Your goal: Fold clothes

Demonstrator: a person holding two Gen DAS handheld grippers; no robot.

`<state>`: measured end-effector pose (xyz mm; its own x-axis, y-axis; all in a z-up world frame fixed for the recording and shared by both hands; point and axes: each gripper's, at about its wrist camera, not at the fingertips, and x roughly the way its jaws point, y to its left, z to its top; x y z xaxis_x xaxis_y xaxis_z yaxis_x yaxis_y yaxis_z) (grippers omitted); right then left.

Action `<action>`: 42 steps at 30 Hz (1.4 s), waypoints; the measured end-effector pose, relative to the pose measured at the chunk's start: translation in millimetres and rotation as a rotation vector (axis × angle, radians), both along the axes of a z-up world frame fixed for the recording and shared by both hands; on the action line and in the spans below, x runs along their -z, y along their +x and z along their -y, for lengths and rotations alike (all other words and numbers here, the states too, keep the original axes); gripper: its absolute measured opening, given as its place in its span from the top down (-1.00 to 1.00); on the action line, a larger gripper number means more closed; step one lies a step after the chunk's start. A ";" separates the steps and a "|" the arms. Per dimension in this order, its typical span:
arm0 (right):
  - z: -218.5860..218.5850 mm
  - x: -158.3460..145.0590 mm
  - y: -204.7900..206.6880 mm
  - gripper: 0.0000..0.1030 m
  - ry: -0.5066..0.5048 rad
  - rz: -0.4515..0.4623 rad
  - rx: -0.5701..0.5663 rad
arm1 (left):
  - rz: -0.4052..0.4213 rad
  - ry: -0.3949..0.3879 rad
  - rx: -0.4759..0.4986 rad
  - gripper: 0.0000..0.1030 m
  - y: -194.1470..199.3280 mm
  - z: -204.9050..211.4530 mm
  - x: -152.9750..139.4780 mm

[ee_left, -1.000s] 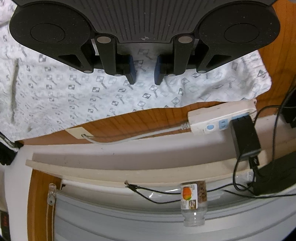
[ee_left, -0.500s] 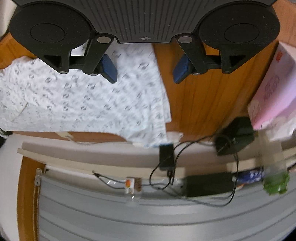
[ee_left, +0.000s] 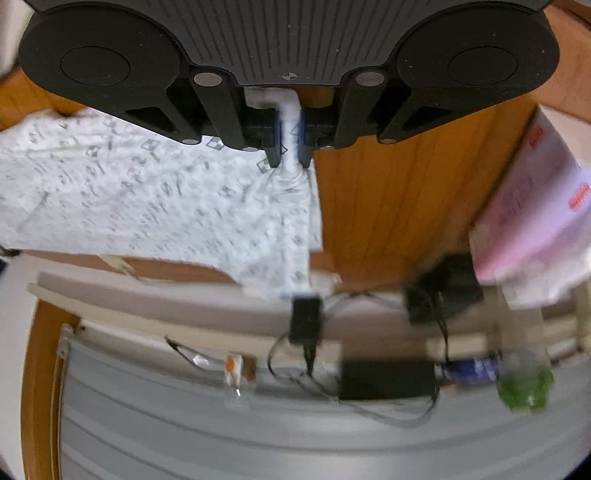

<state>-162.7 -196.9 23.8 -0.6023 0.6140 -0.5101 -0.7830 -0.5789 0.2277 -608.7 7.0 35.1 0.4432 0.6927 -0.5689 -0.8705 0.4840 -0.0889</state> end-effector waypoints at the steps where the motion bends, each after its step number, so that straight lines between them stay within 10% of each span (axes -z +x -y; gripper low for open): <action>1: -0.7 0.7 -1.1 0.87 -0.002 0.006 0.000 | -0.009 0.008 -0.008 0.47 -0.6 1.2 -1.3; 9: 0.4 -3.2 13.2 0.78 0.007 -0.003 0.055 | -0.001 0.099 -0.019 -0.42 22.6 -3.7 -24.1; 18: -6.0 1.4 16.1 0.28 -0.005 -0.038 0.093 | 0.033 0.099 0.107 -0.46 104.3 -60.0 -27.4; 21: -12.3 5.7 12.9 0.29 -0.008 -0.052 0.100 | 0.037 0.111 0.138 -0.46 127.7 -73.0 -30.8; 24: -12.3 6.1 10.4 0.88 -0.019 -0.067 0.072 | 0.025 0.112 0.145 -0.44 147.3 -86.4 -27.9; 30: -2.5 -0.4 4.0 0.88 -0.012 -0.073 0.028 | -0.117 0.090 0.102 -0.33 165.9 -114.4 -1.3; 42: 21.4 -10.7 23.4 0.74 0.053 0.070 0.053 | -0.004 -0.033 0.059 -0.33 144.2 -136.6 3.5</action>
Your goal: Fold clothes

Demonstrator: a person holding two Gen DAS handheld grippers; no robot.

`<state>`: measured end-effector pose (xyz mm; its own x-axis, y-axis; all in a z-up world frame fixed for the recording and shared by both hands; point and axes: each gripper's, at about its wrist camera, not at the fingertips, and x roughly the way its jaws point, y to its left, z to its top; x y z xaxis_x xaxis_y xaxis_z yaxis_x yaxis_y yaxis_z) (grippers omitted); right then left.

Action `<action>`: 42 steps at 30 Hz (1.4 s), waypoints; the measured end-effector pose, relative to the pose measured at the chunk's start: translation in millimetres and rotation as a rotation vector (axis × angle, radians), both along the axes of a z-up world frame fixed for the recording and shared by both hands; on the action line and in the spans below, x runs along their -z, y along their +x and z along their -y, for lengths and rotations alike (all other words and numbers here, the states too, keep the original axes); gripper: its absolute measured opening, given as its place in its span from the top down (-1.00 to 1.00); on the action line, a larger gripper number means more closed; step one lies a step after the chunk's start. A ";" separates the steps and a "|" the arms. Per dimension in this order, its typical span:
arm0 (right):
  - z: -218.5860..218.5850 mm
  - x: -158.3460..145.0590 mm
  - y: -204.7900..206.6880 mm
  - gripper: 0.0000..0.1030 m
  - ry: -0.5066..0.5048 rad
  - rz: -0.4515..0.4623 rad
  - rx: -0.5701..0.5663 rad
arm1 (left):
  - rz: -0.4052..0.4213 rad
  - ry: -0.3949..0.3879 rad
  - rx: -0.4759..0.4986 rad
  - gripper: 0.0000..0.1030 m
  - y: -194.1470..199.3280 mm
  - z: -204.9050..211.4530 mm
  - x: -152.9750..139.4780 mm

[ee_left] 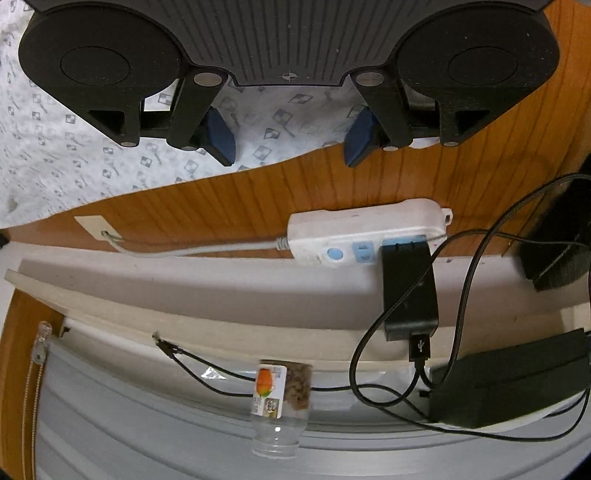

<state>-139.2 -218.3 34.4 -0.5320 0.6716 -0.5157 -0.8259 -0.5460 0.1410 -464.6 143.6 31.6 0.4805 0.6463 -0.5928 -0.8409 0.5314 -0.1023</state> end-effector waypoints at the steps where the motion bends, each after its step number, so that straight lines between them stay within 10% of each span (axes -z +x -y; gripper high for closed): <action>1: 0.2 -0.9 3.5 0.67 0.018 0.047 0.022 | -0.011 0.005 0.000 -0.34 1.5 1.1 -0.2; 12: -35.6 11.5 7.7 0.38 0.041 0.244 0.065 | -0.102 0.064 0.015 -0.35 15.2 9.6 -1.1; 15: -39.3 10.1 8.4 0.92 0.021 0.238 0.043 | -0.095 0.061 0.012 -0.37 14.1 9.4 -1.7; 27: 15.7 -20.0 28.4 0.96 -0.023 0.273 -0.004 | -0.092 0.050 0.003 -0.41 13.3 9.0 -1.0; 42: -16.5 12.9 58.9 0.13 0.092 0.444 0.123 | -0.092 0.014 -0.034 -0.42 9.6 1.6 1.3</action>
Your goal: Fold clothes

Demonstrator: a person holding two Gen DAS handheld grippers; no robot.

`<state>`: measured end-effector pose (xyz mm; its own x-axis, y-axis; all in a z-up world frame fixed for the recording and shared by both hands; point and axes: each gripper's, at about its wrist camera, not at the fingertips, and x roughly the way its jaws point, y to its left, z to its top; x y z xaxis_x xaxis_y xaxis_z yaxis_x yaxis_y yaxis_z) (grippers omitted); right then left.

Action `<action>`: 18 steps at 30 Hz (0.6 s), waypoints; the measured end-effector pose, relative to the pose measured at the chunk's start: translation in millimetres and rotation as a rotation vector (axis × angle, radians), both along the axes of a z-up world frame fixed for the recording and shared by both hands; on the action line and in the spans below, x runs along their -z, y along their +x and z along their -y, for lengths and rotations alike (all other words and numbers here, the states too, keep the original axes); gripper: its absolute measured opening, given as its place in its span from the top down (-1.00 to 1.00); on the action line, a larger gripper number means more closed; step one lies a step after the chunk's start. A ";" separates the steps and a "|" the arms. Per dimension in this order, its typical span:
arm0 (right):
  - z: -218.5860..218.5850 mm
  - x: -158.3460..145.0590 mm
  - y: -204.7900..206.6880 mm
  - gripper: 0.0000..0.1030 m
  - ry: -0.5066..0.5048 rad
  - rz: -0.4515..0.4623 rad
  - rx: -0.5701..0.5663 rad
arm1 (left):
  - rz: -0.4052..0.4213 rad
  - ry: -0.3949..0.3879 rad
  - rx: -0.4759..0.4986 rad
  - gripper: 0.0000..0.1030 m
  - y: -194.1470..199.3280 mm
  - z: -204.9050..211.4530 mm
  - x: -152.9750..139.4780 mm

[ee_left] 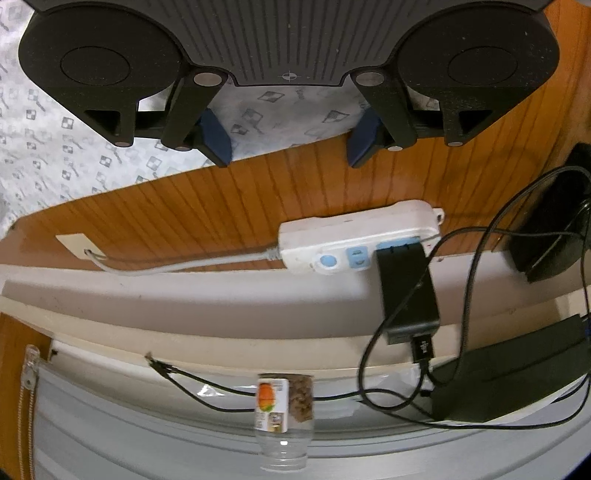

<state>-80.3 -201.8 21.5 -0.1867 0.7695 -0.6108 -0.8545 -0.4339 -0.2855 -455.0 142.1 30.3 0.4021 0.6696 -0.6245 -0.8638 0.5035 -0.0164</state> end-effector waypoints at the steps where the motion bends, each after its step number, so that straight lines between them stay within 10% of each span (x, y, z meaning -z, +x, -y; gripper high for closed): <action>1: -0.8 0.5 -0.3 0.12 0.005 0.002 -0.009 | -0.004 0.002 -0.005 -0.42 0.2 0.3 -0.1; 8: -7.7 -2.2 1.4 0.60 0.000 -0.005 -0.020 | -0.062 0.172 0.005 -0.35 11.6 34.6 -10.6; 18: -16.1 -2.0 -3.4 0.63 0.003 0.008 -0.010 | 0.033 0.166 0.385 0.21 95.9 173.8 -33.5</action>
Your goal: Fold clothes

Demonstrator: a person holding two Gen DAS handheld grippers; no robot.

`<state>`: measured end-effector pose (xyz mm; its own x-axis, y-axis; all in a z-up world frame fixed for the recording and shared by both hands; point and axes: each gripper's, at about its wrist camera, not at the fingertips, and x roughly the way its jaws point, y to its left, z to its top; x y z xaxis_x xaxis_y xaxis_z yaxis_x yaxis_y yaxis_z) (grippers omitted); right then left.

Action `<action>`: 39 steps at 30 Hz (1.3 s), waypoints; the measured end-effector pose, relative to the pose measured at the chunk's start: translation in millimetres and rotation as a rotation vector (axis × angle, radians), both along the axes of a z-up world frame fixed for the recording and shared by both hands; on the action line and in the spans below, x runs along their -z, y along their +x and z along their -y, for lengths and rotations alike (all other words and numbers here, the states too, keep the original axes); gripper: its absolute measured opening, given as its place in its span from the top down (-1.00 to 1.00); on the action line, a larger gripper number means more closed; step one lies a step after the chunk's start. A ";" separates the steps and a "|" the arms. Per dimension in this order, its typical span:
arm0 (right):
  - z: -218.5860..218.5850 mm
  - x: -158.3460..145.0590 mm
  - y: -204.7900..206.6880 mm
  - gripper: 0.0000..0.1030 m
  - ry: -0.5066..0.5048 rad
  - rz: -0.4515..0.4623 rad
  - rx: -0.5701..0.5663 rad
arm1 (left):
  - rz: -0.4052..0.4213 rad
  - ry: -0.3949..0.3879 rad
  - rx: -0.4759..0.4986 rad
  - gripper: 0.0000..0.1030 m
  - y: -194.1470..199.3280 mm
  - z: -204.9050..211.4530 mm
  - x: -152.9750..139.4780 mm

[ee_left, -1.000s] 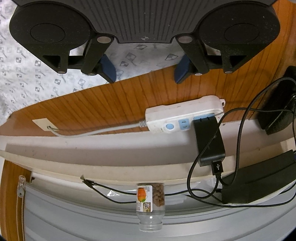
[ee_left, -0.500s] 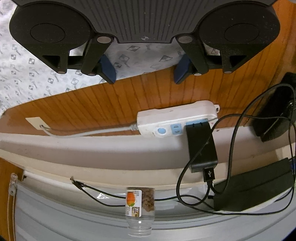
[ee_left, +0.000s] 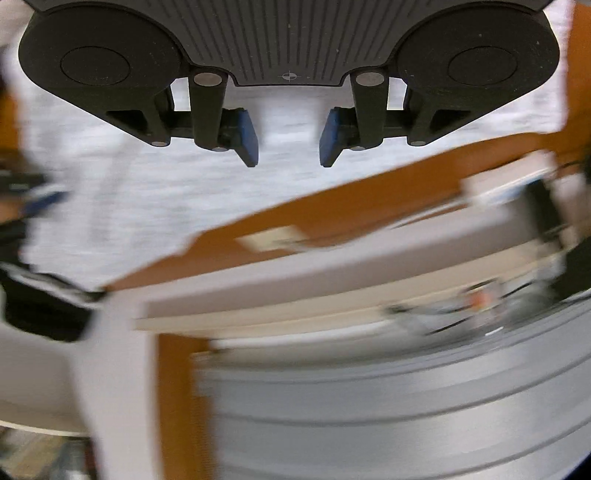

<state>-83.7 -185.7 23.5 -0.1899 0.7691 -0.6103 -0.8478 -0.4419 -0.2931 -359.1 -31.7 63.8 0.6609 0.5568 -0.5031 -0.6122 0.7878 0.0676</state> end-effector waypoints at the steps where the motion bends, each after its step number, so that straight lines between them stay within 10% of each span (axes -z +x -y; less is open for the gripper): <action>1: -0.9 -0.5 0.5 0.69 -0.001 -0.007 0.009 | -0.002 0.008 0.044 0.21 10.4 15.5 -1.2; 6: -6.5 -4.6 1.5 0.70 0.005 -0.023 0.027 | -0.050 0.048 0.243 -0.36 61.1 86.7 -0.5; 13: -11.8 -7.5 2.5 0.70 0.026 -0.044 0.033 | -0.216 0.149 0.300 -0.34 101.4 129.1 29.3; 28: -11.5 -9.3 11.8 0.67 0.040 -0.067 0.066 | -0.256 0.202 0.238 -0.06 82.5 111.9 21.6; 39: 8.6 -11.1 -8.9 0.08 0.043 -0.022 -0.006 | -0.186 0.153 0.185 0.04 77.6 86.2 12.3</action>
<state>-92.6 -194.4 34.6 -0.2080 0.7930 -0.5725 -0.8515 -0.4349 -0.2930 -281.5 -117.9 51.5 0.6624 0.5143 -0.5447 -0.4254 0.8567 0.2917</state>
